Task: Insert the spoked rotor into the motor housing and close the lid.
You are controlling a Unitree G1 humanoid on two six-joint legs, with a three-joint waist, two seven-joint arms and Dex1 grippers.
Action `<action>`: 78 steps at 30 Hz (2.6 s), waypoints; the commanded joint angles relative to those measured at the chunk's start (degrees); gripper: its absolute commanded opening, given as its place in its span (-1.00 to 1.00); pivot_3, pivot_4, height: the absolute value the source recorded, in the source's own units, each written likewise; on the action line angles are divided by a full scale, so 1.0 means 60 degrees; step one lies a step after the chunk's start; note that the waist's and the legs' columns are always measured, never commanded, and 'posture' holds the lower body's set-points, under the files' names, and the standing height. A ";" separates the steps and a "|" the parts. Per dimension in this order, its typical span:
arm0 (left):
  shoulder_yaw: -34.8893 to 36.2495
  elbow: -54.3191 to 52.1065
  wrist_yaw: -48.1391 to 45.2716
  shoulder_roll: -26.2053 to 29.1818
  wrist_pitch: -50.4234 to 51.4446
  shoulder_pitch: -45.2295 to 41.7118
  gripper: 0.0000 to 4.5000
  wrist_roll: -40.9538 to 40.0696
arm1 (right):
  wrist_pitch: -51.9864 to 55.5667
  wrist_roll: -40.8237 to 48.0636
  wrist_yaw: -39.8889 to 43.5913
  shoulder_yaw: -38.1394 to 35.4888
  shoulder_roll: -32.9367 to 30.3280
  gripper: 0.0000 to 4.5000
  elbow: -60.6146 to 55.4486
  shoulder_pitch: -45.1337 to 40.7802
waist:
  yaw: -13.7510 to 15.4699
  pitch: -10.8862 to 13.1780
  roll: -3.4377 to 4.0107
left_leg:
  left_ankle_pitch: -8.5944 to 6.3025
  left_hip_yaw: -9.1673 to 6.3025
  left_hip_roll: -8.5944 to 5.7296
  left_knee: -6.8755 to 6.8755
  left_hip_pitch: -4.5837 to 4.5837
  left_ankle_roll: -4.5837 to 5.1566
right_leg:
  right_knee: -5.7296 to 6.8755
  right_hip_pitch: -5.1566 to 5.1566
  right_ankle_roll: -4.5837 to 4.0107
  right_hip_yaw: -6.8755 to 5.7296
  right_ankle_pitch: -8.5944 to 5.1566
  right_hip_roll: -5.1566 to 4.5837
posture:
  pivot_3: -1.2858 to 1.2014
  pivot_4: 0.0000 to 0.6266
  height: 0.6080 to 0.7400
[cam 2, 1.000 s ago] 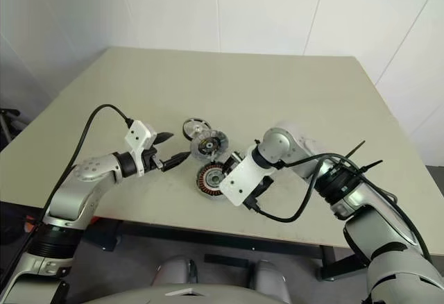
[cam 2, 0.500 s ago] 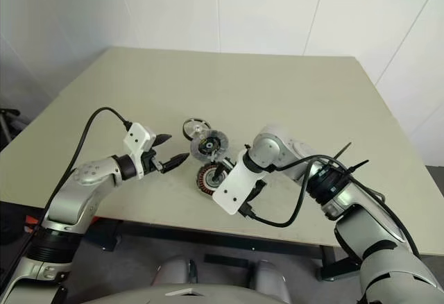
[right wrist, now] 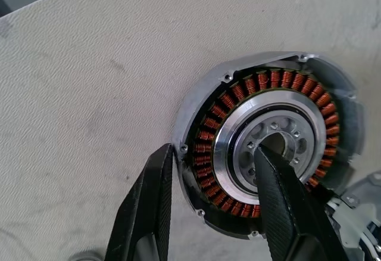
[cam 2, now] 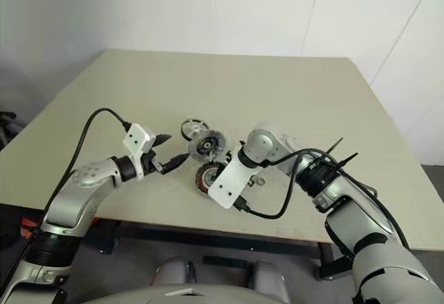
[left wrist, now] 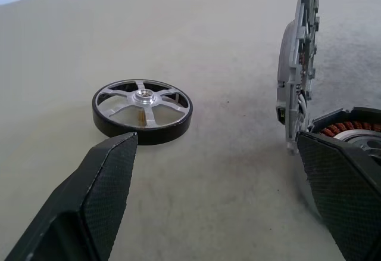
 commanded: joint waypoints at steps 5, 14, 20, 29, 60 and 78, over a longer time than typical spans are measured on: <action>0.0167 -0.0196 0.0052 -0.0010 -0.0160 -0.0150 1.00 0.0029 | -0.0025 -0.0130 -0.0032 -0.0007 -0.0128 -0.18 0.0281 -0.0150 | -0.0121 0.0001 0.0001 | 0.0003 0.0001 0.0003 0.0000 0.0006 -0.0006 | 0.0006 -0.0003 0.0015 -0.0001 -0.0009 0.0003 | 0.03 -1.00 1.00; 0.0078 -0.0022 0.0043 -0.0113 -0.0237 -0.0237 1.00 0.0110 | 0.0225 -0.0018 -0.0441 -0.0564 -0.0155 -0.19 0.0563 -0.0827 | -0.0176 0.0006 0.0006 | 0.0004 0.0001 0.0002 0.0003 -0.0003 -0.0006 | 0.0006 -0.0013 0.0013 -0.0001 -0.0007 0.0003 | 0.03 -1.00 1.00; 0.0010 -0.0034 0.0001 -0.0189 -0.0244 -0.0213 1.00 0.0169 | -0.0118 -0.0645 -0.1458 -0.0669 -0.0097 -0.19 0.2592 -0.1997 | -0.0203 0.0008 0.0008 | 0.0004 0.0002 0.0002 0.0003 -0.0062 -0.0006 | 0.0006 -0.0060 -0.0060 -0.0002 0.0035 0.0003 | 0.03 -1.00 1.00; 0.0065 -0.0098 -0.0046 -0.0115 -0.0239 -0.0120 1.00 0.0223 | -0.0966 -0.1797 -0.3083 -0.0374 0.0128 -0.19 0.5742 -0.3296 | -0.0200 0.0012 0.0013 | -0.0001 0.0002 0.0002 0.0006 -0.0228 0.0006 | 0.0002 -0.0209 -0.0067 -0.0010 0.0038 0.0003 | 0.03 -1.00 1.00; -0.0045 0.0278 -0.0193 -0.0144 -0.0331 -0.0284 1.00 0.0396 | -0.0869 -0.1427 -0.1757 -0.0790 -0.1070 -0.19 0.3501 -0.1666 | -0.0198 0.0020 0.0022 | -0.0002 0.0001 0.0017 0.0104 -0.0217 0.0007 | 0.0105 -0.0209 -0.0067 -0.0004 0.0037 0.0002 | 0.03 -1.00 1.00; 0.0038 0.0224 -0.0124 -0.0213 -0.0363 -0.0059 1.00 0.0484 | 0.2891 0.1505 -0.0966 -0.3306 -0.1534 0.98 -0.0018 -0.0539 | -0.0112 0.0019 0.0021 | -0.0004 -0.0002 0.0020 0.0119 -0.0197 0.0010 | 0.0114 -0.0184 -0.0066 -0.0003 0.0036 0.0002 | 0.03 -1.00 1.00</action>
